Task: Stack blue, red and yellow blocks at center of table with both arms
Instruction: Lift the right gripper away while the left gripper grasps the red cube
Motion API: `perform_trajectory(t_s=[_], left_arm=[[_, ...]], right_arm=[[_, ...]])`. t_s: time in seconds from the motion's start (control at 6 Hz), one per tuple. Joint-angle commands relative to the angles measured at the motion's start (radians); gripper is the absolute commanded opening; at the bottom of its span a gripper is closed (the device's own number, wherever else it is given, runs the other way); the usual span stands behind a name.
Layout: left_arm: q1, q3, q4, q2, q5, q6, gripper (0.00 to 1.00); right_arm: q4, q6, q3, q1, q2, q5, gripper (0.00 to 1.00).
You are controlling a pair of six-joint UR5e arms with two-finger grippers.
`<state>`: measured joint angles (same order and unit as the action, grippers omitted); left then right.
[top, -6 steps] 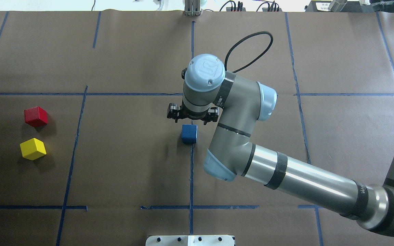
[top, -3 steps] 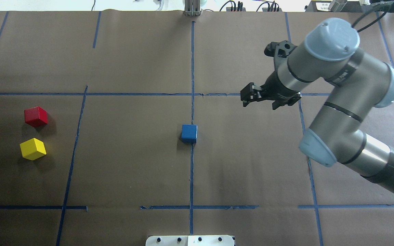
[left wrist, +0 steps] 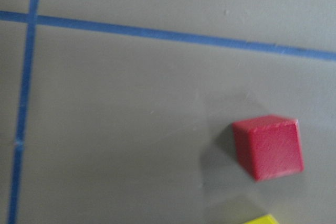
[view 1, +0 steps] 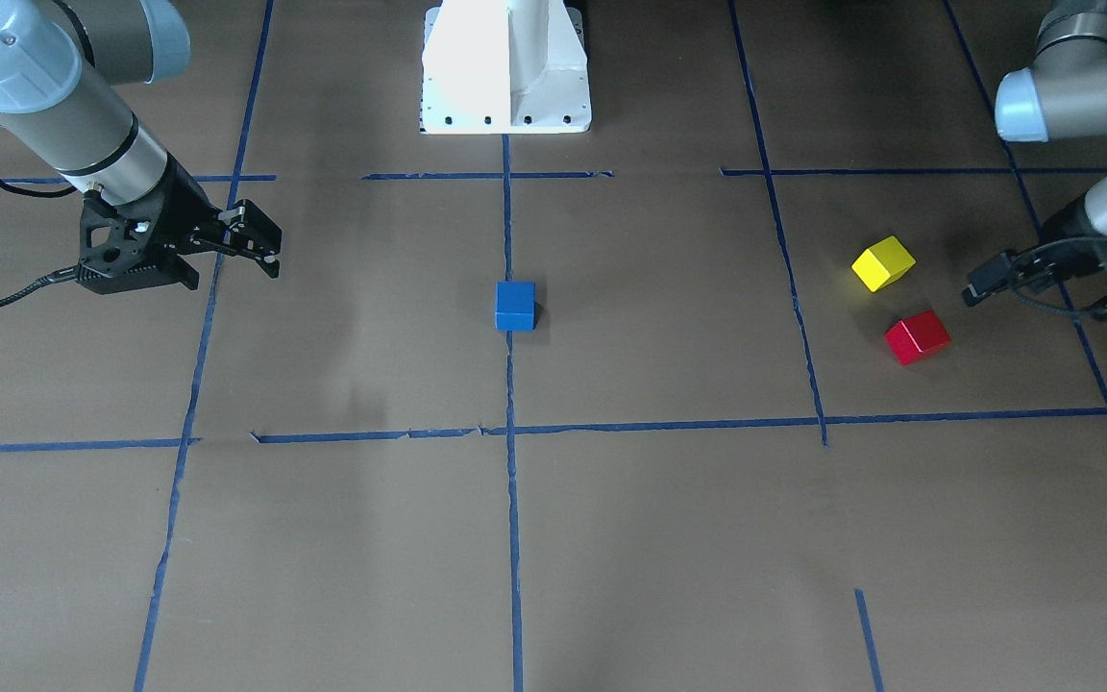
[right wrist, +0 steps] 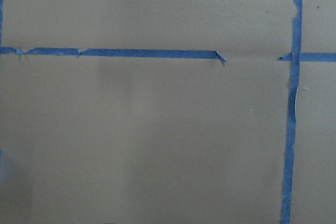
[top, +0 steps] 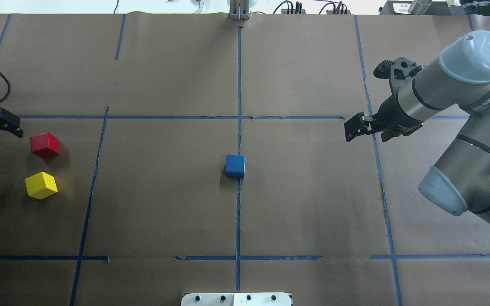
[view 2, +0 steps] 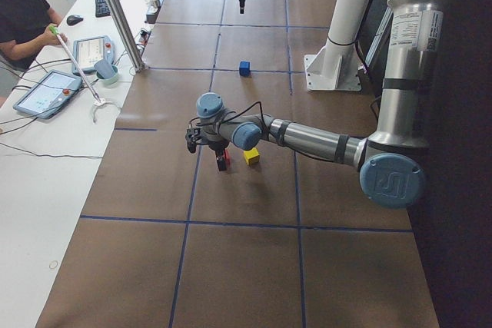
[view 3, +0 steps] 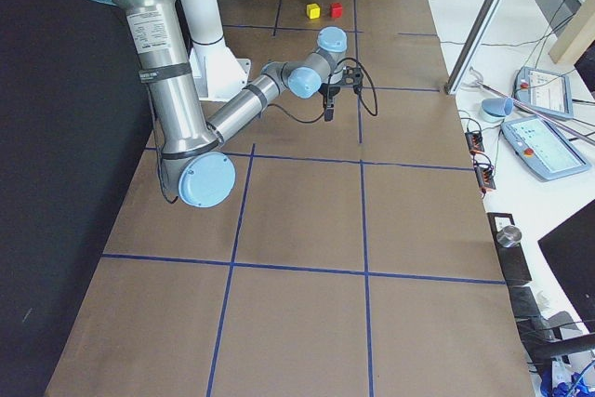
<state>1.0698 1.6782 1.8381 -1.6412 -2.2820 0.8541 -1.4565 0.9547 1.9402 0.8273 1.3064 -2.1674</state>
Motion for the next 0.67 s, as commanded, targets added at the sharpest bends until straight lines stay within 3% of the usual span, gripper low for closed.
perform_trajectory(t_s=[0.0,0.33,0.5], left_arm=[[-0.062,-0.014,0.003,-0.031,0.049,0.071,1.0],[-0.063,-0.054,0.01,-0.071,0.049,0.069,1.0],[-0.063,-0.119,0.045,-0.092,0.049,0.071,1.0]], right_arm=[[-0.001,-0.002,0.002,0.0,0.005,0.006,1.0],[-0.001,-0.001,0.003,-0.002,-0.001,0.009,1.0],[-0.001,-0.001,0.003,-0.002,-0.003,0.009,1.0]])
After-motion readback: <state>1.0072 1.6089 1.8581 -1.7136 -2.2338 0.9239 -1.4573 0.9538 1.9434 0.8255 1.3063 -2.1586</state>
